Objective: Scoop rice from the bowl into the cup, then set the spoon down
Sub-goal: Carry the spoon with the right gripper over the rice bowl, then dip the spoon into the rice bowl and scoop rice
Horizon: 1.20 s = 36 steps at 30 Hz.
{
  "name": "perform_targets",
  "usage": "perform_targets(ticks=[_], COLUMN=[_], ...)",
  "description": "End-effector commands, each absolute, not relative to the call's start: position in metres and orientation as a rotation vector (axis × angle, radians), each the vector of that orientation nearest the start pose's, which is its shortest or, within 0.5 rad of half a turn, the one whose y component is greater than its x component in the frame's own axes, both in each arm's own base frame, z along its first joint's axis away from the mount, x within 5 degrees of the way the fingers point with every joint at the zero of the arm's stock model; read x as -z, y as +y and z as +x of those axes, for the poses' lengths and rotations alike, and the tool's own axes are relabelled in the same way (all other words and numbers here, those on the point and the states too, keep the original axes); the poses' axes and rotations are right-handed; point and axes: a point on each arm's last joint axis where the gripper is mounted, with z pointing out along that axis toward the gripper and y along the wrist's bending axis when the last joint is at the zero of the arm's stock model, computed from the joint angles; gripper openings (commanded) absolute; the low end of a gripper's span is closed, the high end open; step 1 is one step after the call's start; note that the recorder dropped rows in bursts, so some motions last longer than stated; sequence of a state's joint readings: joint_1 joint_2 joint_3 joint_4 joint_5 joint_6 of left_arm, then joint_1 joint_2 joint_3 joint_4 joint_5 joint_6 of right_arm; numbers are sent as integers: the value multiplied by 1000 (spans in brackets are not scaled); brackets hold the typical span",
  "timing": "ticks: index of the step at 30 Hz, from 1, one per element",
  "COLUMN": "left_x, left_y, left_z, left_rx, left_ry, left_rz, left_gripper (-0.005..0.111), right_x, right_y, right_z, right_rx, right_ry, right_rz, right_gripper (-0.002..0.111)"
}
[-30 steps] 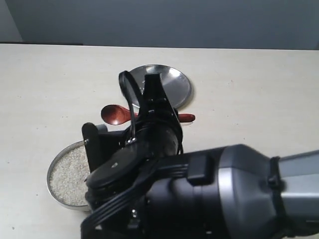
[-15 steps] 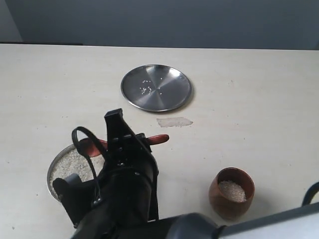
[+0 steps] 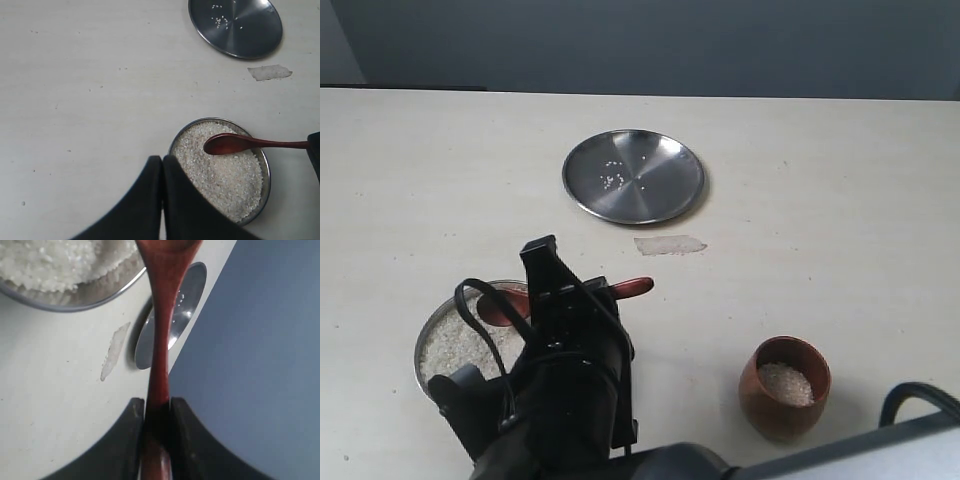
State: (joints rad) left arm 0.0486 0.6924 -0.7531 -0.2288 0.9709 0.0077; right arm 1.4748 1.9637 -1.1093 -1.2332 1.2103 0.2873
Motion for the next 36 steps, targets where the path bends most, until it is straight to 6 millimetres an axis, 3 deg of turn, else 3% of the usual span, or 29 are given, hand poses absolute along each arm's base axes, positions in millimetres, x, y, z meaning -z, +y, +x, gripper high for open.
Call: perform_targets(ticks=[1, 36], left_x=[-329, -329], left_y=[-11, -11], left_z=[115, 115], left_rx=[255, 255], left_ry=[2364, 2364], left_rz=[-115, -115], left_gripper=[0, 0], right_x=[-171, -154], right_y=[335, 338], right_z=[113, 107], right_rx=[1193, 1059], right_ry=[1293, 1382], right_rz=[-1876, -1951], right_gripper=[0, 0])
